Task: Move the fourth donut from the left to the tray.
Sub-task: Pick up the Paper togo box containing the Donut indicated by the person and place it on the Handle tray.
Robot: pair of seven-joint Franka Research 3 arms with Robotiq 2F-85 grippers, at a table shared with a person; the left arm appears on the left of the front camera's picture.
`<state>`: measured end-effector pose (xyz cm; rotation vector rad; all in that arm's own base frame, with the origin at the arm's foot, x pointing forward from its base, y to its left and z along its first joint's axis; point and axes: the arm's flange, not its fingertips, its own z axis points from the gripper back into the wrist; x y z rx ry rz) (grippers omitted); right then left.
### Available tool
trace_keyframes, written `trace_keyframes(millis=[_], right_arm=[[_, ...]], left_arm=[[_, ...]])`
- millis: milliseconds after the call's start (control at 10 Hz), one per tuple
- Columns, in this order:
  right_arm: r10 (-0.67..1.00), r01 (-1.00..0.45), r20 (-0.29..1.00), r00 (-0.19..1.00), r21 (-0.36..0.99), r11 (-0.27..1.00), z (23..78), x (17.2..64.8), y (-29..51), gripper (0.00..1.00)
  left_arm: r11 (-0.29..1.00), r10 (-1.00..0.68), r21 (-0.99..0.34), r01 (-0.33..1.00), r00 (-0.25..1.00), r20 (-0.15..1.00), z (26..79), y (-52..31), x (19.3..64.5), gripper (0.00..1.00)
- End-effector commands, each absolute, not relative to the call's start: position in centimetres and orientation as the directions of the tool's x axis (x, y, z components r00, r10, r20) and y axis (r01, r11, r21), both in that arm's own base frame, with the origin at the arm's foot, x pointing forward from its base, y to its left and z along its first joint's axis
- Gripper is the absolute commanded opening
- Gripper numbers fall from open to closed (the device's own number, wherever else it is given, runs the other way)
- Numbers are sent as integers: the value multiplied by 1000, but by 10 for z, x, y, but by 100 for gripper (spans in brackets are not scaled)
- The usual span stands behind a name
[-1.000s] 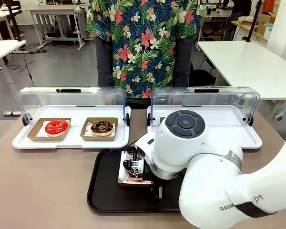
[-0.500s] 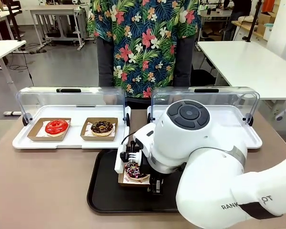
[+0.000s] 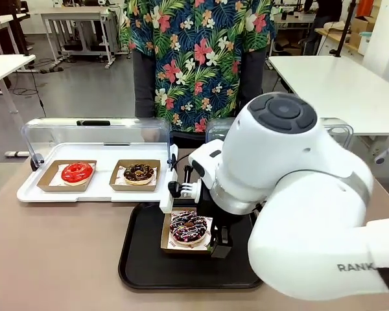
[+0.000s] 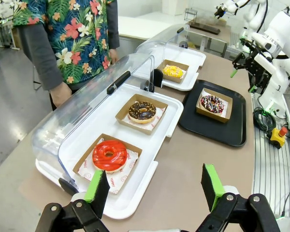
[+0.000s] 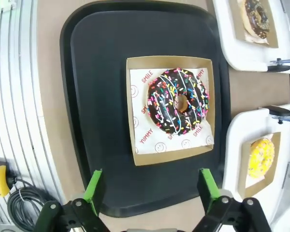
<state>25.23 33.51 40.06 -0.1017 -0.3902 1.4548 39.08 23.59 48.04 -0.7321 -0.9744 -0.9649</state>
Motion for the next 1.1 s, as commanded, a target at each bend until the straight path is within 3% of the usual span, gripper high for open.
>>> trace_keyframes(millis=[0,1000], right_arm=[[979,-945,192,68,-301,125,392,253,339,100],[979,-945,192,68,-301,125,392,253,339,100]], left_arm=[[396,-323,-94,913,235,917,483,235,390,100],[396,-323,-94,913,235,917,483,235,390,100]])
